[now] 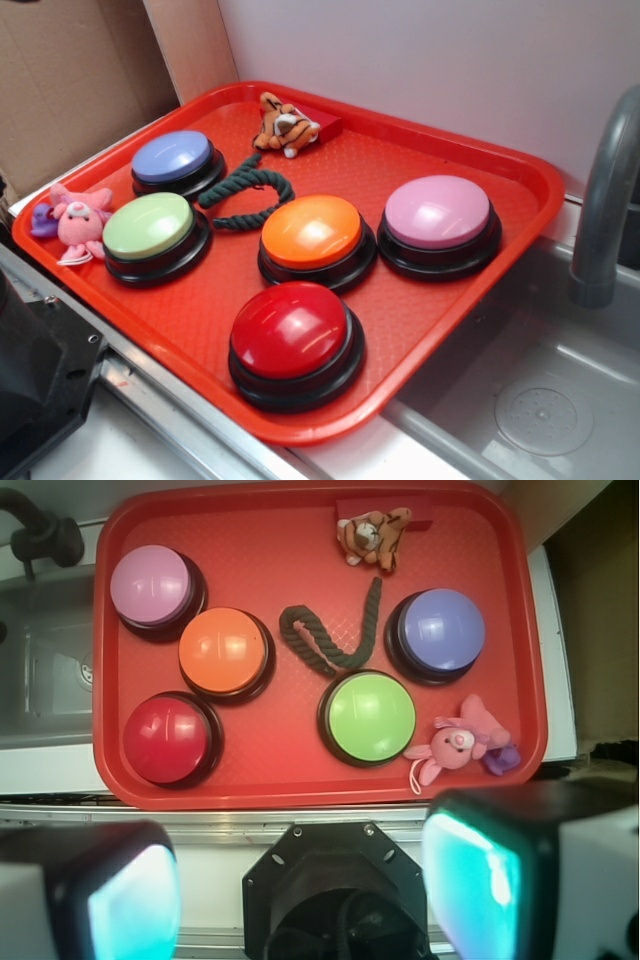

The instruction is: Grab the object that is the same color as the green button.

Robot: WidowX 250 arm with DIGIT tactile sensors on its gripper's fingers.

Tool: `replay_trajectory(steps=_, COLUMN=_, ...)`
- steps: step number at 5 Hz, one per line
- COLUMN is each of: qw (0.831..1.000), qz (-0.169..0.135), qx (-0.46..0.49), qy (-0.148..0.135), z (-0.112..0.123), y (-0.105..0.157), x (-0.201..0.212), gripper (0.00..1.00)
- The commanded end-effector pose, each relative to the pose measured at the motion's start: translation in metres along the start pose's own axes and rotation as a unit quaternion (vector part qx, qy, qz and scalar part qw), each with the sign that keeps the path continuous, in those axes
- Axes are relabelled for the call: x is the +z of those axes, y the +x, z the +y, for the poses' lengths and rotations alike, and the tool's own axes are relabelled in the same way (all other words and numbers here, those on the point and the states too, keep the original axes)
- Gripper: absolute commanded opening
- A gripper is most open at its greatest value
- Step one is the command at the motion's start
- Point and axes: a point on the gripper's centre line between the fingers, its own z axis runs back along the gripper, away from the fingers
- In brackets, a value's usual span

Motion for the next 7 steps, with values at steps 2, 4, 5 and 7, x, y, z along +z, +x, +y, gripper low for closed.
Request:
replay_trajectory(steps=2, qw=1.000, qz=0.011, qx=-0.018, qy=-0.008, z=0.005, y=0.023, x=-0.017, gripper=1.00)
replay_trajectory(steps=4, qw=0.994, qz=-0.033, qx=-0.103, qy=0.021, z=0.007, y=0.058, x=-0.070, gripper=1.00)
replay_trajectory(steps=5, qw=0.984, qz=-0.035, qx=-0.171, qy=0.026, z=0.011, y=0.071, x=-0.101, gripper=1.00)
replay_trajectory(steps=7, qw=0.972, qz=-0.036, qx=-0.230, qy=0.017, z=0.031, y=0.093, x=-0.162, gripper=1.00)
